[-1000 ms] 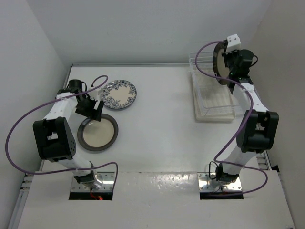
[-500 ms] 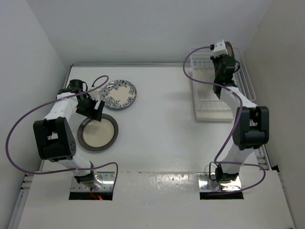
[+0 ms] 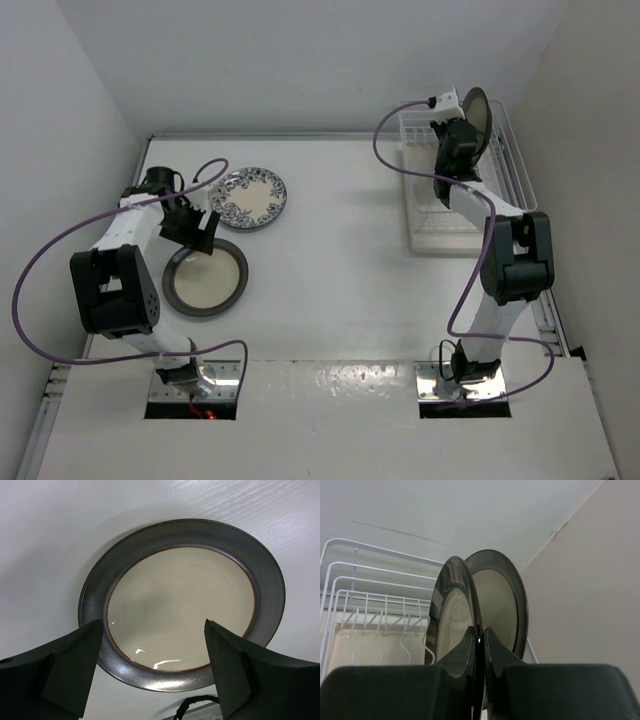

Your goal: Load the plates into the dish rack

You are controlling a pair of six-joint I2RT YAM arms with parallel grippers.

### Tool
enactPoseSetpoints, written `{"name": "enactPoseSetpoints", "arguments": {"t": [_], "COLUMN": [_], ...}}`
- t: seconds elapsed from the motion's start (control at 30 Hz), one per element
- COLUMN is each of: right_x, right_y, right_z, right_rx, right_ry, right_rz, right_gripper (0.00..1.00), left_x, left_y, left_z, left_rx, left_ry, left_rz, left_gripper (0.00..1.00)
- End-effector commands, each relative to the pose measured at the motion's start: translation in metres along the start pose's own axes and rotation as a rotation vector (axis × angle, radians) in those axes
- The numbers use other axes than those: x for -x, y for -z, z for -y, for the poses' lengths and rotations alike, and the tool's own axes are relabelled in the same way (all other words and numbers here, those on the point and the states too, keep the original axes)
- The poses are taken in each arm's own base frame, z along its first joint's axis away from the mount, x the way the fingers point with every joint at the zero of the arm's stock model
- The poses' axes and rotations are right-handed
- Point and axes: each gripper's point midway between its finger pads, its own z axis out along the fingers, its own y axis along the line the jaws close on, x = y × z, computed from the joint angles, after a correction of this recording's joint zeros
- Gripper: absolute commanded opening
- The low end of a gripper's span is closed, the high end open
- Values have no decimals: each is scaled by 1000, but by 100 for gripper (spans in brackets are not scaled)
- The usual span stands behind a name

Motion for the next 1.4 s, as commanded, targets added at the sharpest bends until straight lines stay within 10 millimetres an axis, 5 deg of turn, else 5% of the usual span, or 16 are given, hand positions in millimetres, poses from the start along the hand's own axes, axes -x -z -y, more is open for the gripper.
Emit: {"name": "enactPoseSetpoints", "arguments": {"t": [0.0, 0.2, 0.47, 0.7, 0.93, 1.37], "right_x": [68, 45, 32, 35, 49, 110], "right_y": [-7, -15, -10, -4, -2, 27], "right_z": [55, 68, 67, 74, 74, 92], "right_rx": [-176, -208, -222, -233, -198, -74], "right_ry": [-125, -356, -367, -323, -296, -283], "right_rz": [185, 108, 79, 83, 123, 187], "right_gripper": [0, 0, 2, 46, 54, 100], "left_x": [3, 3, -1, 0, 1, 10], "left_y": [0, 0, -1, -2, -2, 1], "left_z": [2, 2, 4, 5, 6, -4], "left_rx": [-4, -4, -9, -17, -25, 10], "left_ry": [-5, -5, -3, -3, -3, -17], "left_rz": [0, 0, -7, -3, 2, 4], "left_gripper": [87, 87, 87, 87, 87, 87]}}
